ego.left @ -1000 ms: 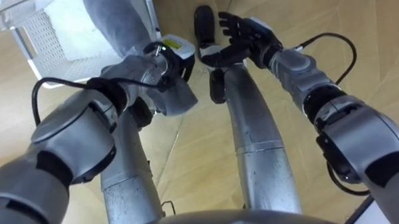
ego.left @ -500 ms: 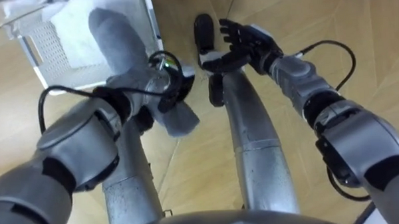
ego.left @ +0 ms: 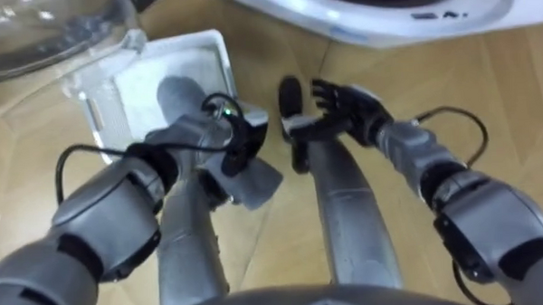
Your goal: Put towel into washing machine
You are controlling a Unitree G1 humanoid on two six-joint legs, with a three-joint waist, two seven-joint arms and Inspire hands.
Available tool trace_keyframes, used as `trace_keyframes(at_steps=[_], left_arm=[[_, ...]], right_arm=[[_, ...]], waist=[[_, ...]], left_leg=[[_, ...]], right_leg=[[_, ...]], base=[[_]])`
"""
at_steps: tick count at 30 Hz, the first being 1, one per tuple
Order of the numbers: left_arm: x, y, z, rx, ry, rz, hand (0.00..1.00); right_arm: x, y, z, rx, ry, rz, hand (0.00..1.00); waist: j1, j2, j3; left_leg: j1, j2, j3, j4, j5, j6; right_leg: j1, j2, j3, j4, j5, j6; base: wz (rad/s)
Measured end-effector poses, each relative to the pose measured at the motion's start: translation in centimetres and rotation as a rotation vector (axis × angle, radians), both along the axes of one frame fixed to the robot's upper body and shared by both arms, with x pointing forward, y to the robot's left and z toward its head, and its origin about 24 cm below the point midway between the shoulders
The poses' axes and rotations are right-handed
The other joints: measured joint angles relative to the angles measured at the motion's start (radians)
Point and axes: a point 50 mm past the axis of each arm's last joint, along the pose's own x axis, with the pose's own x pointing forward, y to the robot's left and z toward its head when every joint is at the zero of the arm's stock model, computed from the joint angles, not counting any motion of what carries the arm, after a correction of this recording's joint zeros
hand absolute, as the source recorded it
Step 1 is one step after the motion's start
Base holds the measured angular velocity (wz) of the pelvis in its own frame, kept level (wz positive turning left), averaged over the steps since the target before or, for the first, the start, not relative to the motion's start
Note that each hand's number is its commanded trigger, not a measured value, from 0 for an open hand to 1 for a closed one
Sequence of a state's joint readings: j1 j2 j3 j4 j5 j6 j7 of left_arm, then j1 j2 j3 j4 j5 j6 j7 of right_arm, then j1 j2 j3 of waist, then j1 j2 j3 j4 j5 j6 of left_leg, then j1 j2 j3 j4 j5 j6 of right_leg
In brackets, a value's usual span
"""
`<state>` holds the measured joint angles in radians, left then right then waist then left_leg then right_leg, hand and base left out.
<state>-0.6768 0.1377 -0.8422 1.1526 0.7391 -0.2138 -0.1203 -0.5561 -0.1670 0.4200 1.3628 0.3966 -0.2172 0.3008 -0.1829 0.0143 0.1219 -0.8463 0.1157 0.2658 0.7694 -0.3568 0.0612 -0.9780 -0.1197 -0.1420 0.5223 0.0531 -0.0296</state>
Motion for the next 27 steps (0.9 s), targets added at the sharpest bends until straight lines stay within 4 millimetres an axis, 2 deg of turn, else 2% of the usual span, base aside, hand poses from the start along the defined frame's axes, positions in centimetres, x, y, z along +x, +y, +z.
trace_keyframes(at_steps=[5, 8, 10, 12, 17, 19, 21, 22, 23, 24, 27], left_arm=[[0.8, -0.3, 1.3, -0.165, -0.091, 0.079, 1.0], [1.4, -0.4, 2.5, -0.292, -0.141, 0.14, 1.0], [1.8, -0.9, 3.4, -0.416, -0.148, 0.204, 1.0], [1.8, -1.2, 3.8, -0.516, -0.136, 0.253, 1.0], [1.2, -1.7, 4.0, -0.809, 0.021, 0.415, 1.0], [0.7, -2.1, 3.8, -0.944, 0.139, 0.477, 1.0], [0.0, -2.4, 3.1, -1.028, 0.238, 0.524, 1.0], [-0.6, -2.5, 2.6, -1.08, 0.31, 0.553, 1.0], [-0.9, -2.6, 2.3, -1.112, 0.347, 0.571, 1.0], [-1.2, -2.7, 2.0, -1.164, 0.41, 0.603, 1.0], [-1.6, -2.6, 1.6, -1.259, 0.527, 0.668, 1.0]], right_arm=[[-1.1, -1.8, -0.6, -0.021, 0.027, -0.043, 0.0], [-1.3, -1.8, -0.8, -0.016, 0.03, -0.048, 0.0], [-1.3, -1.9, -0.8, -0.028, 0.032, -0.04, 0.0], [-1.4, -1.7, -0.9, -0.035, 0.035, -0.032, 0.0], [-1.6, -1.5, -1.2, -0.03, 0.043, -0.031, 0.0], [-2.1, -1.2, -1.5, -0.022, 0.055, -0.029, 0.0], [-2.6, -0.5, -2.0, -0.008, 0.073, -0.02, 0.0], [-3.0, -0.1, -2.4, 0.005, 0.091, -0.009, 0.0], [-3.1, 0.1, -2.5, 0.012, 0.099, -0.005, 0.0], [-3.3, 0.2, -2.6, 0.015, 0.11, -0.001, 0.0], [-3.2, 0.0, -2.6, 0.025, 0.107, -0.024, 0.0]], waist=[[0.03, 0.016, -0.0117], [0.039, 0.015, -0.0124], [0.045, 0.019, -0.0149], [0.054, 0.019, -0.0155], [0.058, 0.015, -0.0217], [0.057, 0.013, -0.0282], [0.056, 0.013, -0.0288], [0.056, 0.01, -0.037], [0.056, 0.009, -0.0386], [0.057, 0.008, -0.0451], [0.057, 0.007, -0.0462]], left_leg=[[0.062, -0.007, -0.012, -0.017, 0.004, 0.001], [0.089, -0.008, -0.017, -0.028, 0.01, 0.0], [0.103, -0.022, -0.02, -0.045, 0.021, 0.001], [0.11, -0.023, -0.021, -0.05, 0.024, 0.0], [0.109, -0.024, -0.035, -0.046, 0.03, -0.002], [0.111, -0.026, -0.037, -0.053, 0.035, 0.0], [0.125, -0.025, -0.039, -0.065, 0.038, -0.001], [0.133, -0.025, -0.04, -0.071, 0.039, -0.002], [0.137, -0.025, -0.042, -0.073, 0.04, -0.003], [0.139, -0.024, -0.045, -0.077, 0.041, -0.005], [0.143, -0.026, -0.059, -0.077, 0.044, -0.008]], right_leg=[[0.074, -0.003, -0.023, -0.024, 0.003, 0.003], [0.103, -0.01, -0.031, -0.029, 0.001, 0.003], [0.115, -0.024, -0.039, -0.029, 0.001, 0.002], [0.124, -0.025, -0.039, -0.029, -0.001, 0.002], [0.132, -0.03, -0.058, -0.029, -0.002, 0.0], [0.138, -0.032, -0.061, -0.038, 0.0, 0.001], [0.162, -0.026, -0.062, -0.059, 0.004, 0.004], [0.17, -0.021, -0.054, -0.063, 0.004, 0.005], [0.175, -0.02, -0.054, -0.065, 0.004, 0.005], [0.18, -0.018, -0.058, -0.073, 0.005, 0.005], [0.192, -0.019, -0.073, -0.077, 0.007, 0.002]], base=[[0.05], [0.1], [0.14], [0.06], [0.1], [0.05], [0.0], [0.0], [0.04], [0.08], [0.08]])
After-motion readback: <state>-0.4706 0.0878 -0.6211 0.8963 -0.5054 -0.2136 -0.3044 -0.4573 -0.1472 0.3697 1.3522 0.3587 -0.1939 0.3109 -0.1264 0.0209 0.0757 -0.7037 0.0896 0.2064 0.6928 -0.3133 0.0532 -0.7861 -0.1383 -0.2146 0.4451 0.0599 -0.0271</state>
